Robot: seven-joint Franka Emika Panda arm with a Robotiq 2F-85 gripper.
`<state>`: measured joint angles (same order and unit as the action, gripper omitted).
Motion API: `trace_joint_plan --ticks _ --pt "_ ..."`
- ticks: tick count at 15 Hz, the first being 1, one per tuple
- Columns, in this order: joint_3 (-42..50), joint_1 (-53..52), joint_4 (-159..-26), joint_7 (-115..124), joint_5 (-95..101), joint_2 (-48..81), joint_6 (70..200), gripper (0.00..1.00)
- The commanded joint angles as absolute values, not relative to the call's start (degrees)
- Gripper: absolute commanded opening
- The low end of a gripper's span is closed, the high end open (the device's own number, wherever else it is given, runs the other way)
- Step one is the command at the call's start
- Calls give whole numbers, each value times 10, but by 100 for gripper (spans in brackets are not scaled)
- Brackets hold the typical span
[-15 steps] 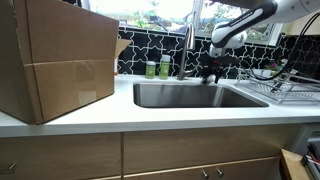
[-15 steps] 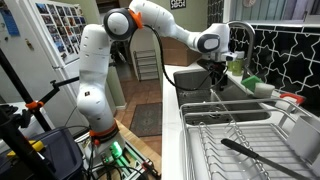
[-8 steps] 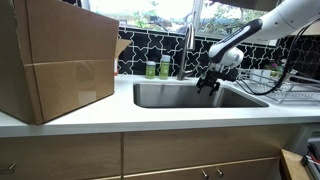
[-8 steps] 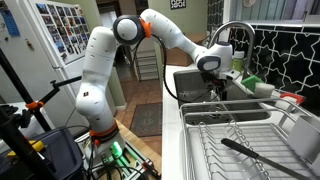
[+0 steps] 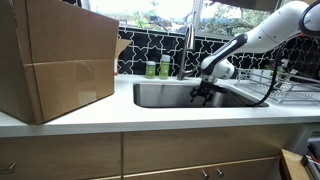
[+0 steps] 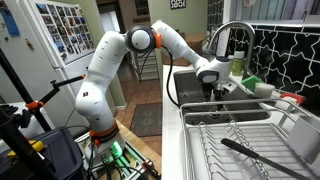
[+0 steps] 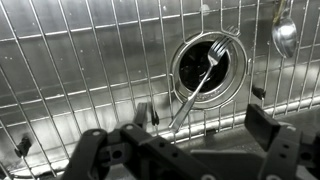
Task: Touch the faucet handle then pick up the fork and put it into the dish rack
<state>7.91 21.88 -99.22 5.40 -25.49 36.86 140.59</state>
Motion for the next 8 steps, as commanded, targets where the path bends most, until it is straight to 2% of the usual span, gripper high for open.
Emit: trace_joint_plan --ticks 1,8 --pt "86 209 -931 105 -239 423 1389 100" --pt "117 178 -843 218 -182 488 1297 100"
